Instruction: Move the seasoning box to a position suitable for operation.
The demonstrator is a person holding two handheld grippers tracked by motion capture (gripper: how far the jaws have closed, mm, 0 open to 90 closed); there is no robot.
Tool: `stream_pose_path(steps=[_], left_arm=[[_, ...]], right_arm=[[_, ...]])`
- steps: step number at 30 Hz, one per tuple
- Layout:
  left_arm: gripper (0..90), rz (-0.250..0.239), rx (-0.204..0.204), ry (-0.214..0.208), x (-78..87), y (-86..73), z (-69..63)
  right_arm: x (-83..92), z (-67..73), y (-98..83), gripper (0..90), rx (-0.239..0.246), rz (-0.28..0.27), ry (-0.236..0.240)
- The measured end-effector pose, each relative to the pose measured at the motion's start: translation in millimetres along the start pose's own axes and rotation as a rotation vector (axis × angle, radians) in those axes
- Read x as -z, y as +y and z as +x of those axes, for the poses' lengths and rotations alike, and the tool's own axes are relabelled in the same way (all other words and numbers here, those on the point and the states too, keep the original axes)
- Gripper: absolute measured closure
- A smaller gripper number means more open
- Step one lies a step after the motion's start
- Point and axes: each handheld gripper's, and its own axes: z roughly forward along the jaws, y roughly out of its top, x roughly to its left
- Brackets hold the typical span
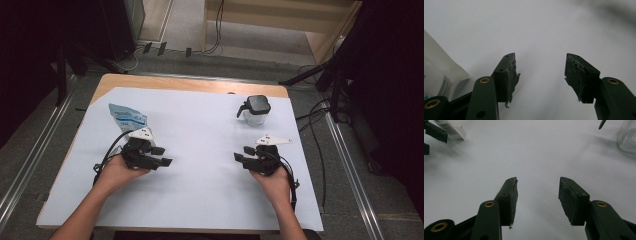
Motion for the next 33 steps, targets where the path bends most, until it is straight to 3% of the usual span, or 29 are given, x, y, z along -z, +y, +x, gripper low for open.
stream_pose_path(steps=[10, 33], left_arm=[[42.9, -0.017, 0.011, -0.023, 3.0, 0.2, -0.5], [41.3, -0.036, 0.021, -0.005, 18.2, -3.3, 0.8]], right_arm=[[0.0, 0.4, 0.2, 49.9, 0.001, 0.002, -0.002], [-1.4, -1.8, 3.6, 48.8, -0.01, -0.027, -0.007]])
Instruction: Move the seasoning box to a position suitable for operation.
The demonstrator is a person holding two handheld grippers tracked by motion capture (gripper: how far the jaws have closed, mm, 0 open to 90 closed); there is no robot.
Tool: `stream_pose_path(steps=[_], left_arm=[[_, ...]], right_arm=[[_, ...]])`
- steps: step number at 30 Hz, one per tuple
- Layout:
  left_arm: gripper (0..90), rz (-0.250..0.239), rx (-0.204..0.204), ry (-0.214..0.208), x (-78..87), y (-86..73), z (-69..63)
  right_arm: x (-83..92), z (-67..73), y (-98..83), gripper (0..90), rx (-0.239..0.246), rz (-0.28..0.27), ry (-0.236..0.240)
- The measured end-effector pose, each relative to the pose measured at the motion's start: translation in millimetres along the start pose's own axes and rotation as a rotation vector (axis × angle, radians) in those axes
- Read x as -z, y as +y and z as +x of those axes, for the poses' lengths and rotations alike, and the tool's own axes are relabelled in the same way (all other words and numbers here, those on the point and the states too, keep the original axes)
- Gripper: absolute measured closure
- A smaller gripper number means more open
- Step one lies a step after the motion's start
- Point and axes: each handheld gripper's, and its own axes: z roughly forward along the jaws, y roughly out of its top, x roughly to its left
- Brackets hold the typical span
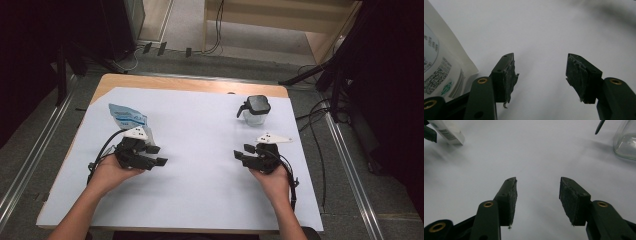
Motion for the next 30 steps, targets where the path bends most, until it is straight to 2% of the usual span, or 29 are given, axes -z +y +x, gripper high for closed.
stream_pose_path(steps=[6, 7, 9, 10, 11, 12, 15, 16, 17, 18, 20, 22, 24, 28, 30], left_arm=[[41.1, 0.009, -0.006, -0.008, -0.7, 0.4, -1.4], [40.9, 0.014, -0.007, -0.006, -1.3, 0.3, -1.8], [40.9, 0.014, -0.008, -0.005, -1.5, 0.3, -2.0], [40.9, 0.012, -0.007, -0.006, -1.5, 0.4, -2.1], [40.9, 0.011, -0.008, -0.01, -1.3, 0.4, -1.9], [40.9, 0.011, -0.01, -0.013, -1.2, 0.4, -1.7], [40.8, 0.01, -0.005, -0.013, -1.3, 0.5, -2.0], [41.1, 0.014, -0.009, -0.014, -1.9, 0.3, -2.4], [41.3, 0.014, -0.01, -0.015, -2.0, 0.1, -2.9], [41.5, 0.014, -0.01, -0.015, -2.0, 0.1, -2.9], [41.8, 0.011, -0.02, -0.006, -2.0, 0.3, -3.8], [42.0, 0.006, -0.021, -0.011, -1.9, 0.7, -4.3], [42.1, 0.003, -0.02, -0.016, -1.5, 0.8, -4.3], [43.0, 0.005, -0.021, -0.012, -2.6, 0.6, -4.6], [43.3, 0.004, -0.021, -0.019, -3.9, 0.3, -4.6]], right_arm=[[1.6, -5.1, 1.6, 45.3, -0.018, -0.016, -0.019], [3.1, -7.9, 2.9, 39.9, -0.023, -0.026, -0.043], [3.0, -13.1, 3.8, 33.6, -0.045, -0.031, -0.052], [3.0, -13.1, 3.8, 33.6, -0.045, -0.031, -0.052], [1.9, -19.2, 4.0, 28.3, -0.077, -0.021, -0.057], [1.9, -19.2, 4.0, 28.3, -0.077, -0.021, -0.057], [0.3, -26.4, 4.9, 23.3, -0.088, -0.033, -0.099], [-1.2, -30.8, 6.7, 19.0, -0.104, -0.062, -0.122], [-1.7, -33.0, 8.3, 17.3, -0.115, -0.063, -0.135], [-1.7, -33.0, 8.3, 17.3, -0.115, -0.063, -0.135], [-4.2, -36.9, 14.0, 11.9, -0.116, -0.049, -0.17], [-7.0, -41.5, 17.3, 8.9, -0.124, -0.078, -0.188], [-12.5, -47.1, 21.9, 3.2, -0.132, -0.073, -0.203], [-16.0, -52.4, 26.1, 2.2, -0.116, -0.074, -0.235], [-18.4, -57.7, 28.3, 1.1, -0.131, -0.079, -0.234]])
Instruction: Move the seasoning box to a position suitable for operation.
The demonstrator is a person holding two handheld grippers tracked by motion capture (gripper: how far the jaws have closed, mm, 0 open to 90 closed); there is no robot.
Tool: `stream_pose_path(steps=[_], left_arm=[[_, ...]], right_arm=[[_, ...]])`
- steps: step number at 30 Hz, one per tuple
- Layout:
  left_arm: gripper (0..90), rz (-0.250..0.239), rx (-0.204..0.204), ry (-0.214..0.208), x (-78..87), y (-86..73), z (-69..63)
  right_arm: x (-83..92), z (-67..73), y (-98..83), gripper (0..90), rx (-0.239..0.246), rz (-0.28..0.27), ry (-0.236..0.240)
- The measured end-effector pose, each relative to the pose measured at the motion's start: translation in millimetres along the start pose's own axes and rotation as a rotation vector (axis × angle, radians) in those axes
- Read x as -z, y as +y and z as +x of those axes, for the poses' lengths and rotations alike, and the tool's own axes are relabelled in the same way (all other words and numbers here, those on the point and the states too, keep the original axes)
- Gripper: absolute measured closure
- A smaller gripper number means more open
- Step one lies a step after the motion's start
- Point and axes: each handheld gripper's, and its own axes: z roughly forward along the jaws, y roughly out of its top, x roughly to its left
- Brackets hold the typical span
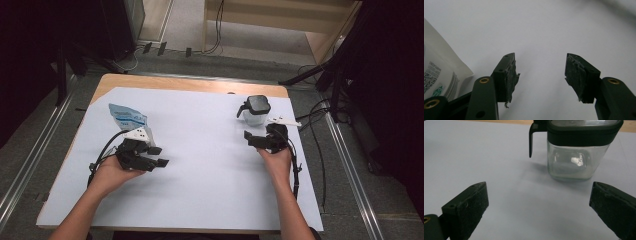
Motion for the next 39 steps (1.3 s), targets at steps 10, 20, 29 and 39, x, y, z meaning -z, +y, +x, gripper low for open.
stream_pose_path(steps=[10, 20, 29, 39], left_arm=[[43.5, 0.004, 0.0, -0.004, -3.7, 0.2, -1.9], [43.5, 0.007, 0.001, -0.01, -4.6, -1.0, -4.1], [43.5, 0.003, 0.019, -0.009, -1.9, -5.9, -6.2], [43.6, 0.001, 0.035, 0.006, 2.8, -12.9, -7.6]], right_arm=[[-21.6, -15.6, 12.3, 0.0, -0.027, -0.065, -0.082], [-45.1, -27.3, 23.4, 0.0, -0.067, -0.056, -0.099], [-55.2, -37.8, 29.1, 0.0, -0.073, -0.054, -0.101], [-75.4, -39.0, 32.7, 0.0, -0.047, -0.042, -0.111]])
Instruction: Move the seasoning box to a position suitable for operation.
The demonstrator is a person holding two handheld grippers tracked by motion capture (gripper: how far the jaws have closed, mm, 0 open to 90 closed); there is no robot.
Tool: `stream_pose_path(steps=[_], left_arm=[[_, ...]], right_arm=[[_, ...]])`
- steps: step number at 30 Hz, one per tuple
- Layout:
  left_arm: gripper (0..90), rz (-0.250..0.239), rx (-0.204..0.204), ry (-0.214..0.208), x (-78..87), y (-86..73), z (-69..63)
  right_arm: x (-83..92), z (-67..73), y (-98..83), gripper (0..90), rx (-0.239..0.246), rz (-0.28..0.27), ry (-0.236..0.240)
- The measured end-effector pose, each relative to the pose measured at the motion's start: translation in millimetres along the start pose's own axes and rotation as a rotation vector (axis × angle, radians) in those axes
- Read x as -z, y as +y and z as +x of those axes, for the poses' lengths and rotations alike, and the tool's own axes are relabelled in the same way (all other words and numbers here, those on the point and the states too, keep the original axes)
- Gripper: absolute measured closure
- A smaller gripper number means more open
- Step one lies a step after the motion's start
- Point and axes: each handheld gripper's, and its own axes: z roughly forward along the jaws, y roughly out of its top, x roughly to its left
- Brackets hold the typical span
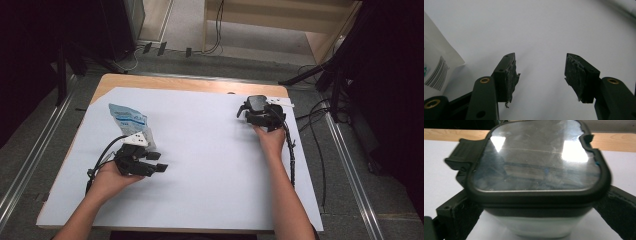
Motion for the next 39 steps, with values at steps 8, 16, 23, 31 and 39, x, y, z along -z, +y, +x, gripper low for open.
stream_pose_path(steps=[8, 16, 23, 31, 39], left_arm=[[43.6, -0.001, 0.01, 0.004, 2.9, -4.5, -0.2], [43.5, -0.004, 0.028, 0.012, 5.2, -8.6, -1.1], [43.4, -0.004, 0.032, 0.02, 7.0, -10.5, -1.1], [43.3, -0.005, 0.032, 0.019, 7.0, -10.3, 0.7], [43.3, -0.008, 0.037, 0.017, 7.0, -9.7, 1.3]], right_arm=[[-14.4, 1.7, -0.9, 0.0, -0.013, 0.006, 0.013], [-23.0, 1.9, -3.2, 3.4, -0.016, 0.02, 0.006], [-21.5, 3.8, -3.8, 11.1, 0.027, 0.004, -0.035], [-18.3, 9.1, -3.2, 14.8, 0.093, -0.008, -0.076], [-16.1, 10.3, -2.5, 15.3, 0.087, 0.0, -0.069]])
